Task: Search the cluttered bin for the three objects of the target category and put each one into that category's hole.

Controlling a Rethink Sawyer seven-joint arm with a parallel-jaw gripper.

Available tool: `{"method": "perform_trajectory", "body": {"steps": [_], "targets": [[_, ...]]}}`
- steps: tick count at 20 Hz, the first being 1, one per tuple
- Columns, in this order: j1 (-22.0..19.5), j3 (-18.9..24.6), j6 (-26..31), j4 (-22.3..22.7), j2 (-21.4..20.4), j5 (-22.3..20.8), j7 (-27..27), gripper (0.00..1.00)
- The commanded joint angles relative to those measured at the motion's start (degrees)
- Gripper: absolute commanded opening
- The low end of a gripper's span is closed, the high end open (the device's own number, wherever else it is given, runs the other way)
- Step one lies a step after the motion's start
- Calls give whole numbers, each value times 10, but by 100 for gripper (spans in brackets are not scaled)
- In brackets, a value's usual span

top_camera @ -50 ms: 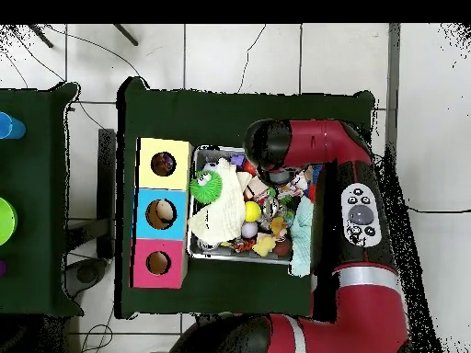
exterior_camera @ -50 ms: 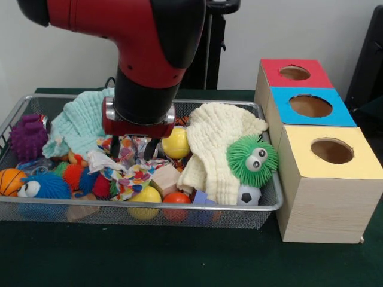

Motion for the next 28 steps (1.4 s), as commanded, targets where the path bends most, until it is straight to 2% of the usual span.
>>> {"method": "perform_trajectory", "body": {"steps": [1,16,28], "targets": [[-4,20,-19,-31,28,-35,-61,100],[-21,40,-33,7,43,-18,-72,100],[-53,64,-68,16,89,-14,-91,100]]}}
